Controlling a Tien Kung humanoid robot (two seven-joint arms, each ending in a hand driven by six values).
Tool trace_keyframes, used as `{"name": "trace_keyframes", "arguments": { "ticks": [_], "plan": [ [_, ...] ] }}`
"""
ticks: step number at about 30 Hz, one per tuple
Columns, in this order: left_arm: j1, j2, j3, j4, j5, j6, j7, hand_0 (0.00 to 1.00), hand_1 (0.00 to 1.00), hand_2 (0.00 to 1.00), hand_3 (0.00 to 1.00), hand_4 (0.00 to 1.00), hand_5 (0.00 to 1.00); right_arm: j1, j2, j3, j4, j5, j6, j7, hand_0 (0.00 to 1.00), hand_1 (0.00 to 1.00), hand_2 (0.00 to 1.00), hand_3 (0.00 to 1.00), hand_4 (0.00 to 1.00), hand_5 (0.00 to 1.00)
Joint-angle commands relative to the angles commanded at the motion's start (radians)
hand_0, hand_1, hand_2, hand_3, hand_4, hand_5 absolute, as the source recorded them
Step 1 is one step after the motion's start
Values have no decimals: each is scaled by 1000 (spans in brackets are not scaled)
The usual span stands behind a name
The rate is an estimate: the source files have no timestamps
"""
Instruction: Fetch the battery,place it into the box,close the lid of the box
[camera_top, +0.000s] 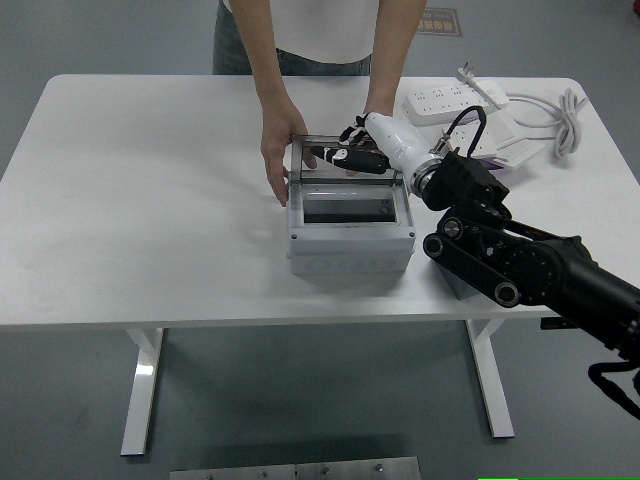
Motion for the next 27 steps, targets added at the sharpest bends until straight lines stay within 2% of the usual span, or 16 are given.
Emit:
{"name": "trace_keyframes", "arguments": {
  "ticks": [1,6,7,15,27],
  "plan": [
    [1,0,1,0,-2,1,0,601,701,603,559,605,45,-2,-5,-1,10,-5,4,-5,785,629,638,669,969,901],
    [4,-1,4,0,-10,3,0,601,701,603,559,605,45,-7,-22,-3,50,-32,23,-29,785,629,638,669,969,901],
    [4,-1,5,0,-11,4,-1,600,701,603,559,603,44,-7,-25,-3,58,-36,27,-33,752,606,625,666,967,901],
    [9,-2,9,1,-20,7,-1,601,700,603,559,604,43,-17,-49,-7,129,-61,68,-70,750,589,615,667,965,903],
    [11,-5,11,0,-26,9,0,601,701,602,558,602,43,-29,-63,-9,182,-87,120,-111,707,553,608,670,948,900]
  ]
}}
